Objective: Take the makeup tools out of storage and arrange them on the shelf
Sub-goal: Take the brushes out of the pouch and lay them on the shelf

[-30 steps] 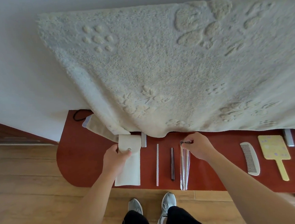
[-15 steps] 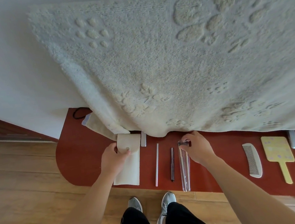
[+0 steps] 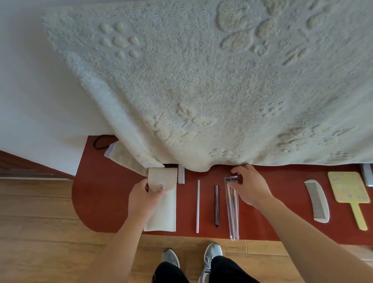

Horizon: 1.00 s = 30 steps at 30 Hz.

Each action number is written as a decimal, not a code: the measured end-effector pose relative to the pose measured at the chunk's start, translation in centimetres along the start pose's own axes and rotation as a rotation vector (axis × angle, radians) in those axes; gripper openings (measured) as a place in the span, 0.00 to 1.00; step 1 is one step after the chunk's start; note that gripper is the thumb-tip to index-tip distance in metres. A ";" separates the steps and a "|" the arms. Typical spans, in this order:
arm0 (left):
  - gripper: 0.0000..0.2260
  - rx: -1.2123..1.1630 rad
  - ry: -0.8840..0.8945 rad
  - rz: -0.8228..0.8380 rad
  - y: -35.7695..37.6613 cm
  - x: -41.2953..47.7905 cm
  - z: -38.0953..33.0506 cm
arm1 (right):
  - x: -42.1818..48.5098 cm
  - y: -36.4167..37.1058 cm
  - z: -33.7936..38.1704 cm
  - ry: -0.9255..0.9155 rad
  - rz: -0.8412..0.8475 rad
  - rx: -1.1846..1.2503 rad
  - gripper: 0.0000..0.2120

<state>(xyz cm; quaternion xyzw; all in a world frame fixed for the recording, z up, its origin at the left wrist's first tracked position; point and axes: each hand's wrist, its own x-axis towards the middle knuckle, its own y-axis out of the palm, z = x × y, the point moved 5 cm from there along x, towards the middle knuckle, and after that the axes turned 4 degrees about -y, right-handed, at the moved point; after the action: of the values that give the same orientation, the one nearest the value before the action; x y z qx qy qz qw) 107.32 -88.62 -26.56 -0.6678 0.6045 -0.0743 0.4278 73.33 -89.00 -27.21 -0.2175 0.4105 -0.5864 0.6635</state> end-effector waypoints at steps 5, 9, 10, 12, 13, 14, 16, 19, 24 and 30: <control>0.16 0.016 -0.015 0.014 -0.4 -0.2 0.1 | -0.6 -0.4 0.5 0.000 -0.007 -0.001 0.18; 0.26 0.029 -0.035 0.015 -0.8 -0.6 0.0 | -1.2 -1.0 1.3 -0.006 0.001 -0.006 0.18; 0.28 0.026 -0.048 0.003 -1.0 -0.8 0.0 | -1.4 -1.2 1.6 -0.009 0.000 -0.002 0.18; 0.31 0.034 -0.069 -0.032 -1.5 -1.2 -0.2 | -1.8 -1.6 2.3 -0.014 -0.003 0.009 0.18; 0.32 0.036 -0.071 -0.050 -1.8 -1.4 -0.3 | -2.0 -1.8 2.6 -0.018 -0.004 0.014 0.18; 0.31 0.038 -0.067 -0.069 -2.1 -1.7 -0.5 | -2.3 -2.0 3.0 -0.024 -0.007 0.019 0.18; 0.30 0.043 -0.052 -0.082 -2.5 -2.2 -1.1 | -2.7 -2.5 3.8 -0.043 -0.017 0.027 0.18; 0.27 0.047 -0.005 -0.070 -2.4 -3.2 -2.4 | -3.5 -3.2 4.9 -0.069 -0.031 0.038 0.18; 0.23 0.056 0.069 -0.022 -0.2 -4.6 -5.1 | -4.9 -4.4 6.3 -0.096 -0.047 0.088 0.19; 0.21 0.169 0.100 0.138 5.3 -5.7 -6.8 | -7.2 -5.6 6.4 -0.135 -0.076 0.085 0.17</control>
<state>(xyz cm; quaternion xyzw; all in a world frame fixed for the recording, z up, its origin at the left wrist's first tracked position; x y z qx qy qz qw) 97.73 -86.44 -23.42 -0.5818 0.6612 -0.1286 0.4558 75.28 -84.56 -17.12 -0.2436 0.3313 -0.6119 0.6757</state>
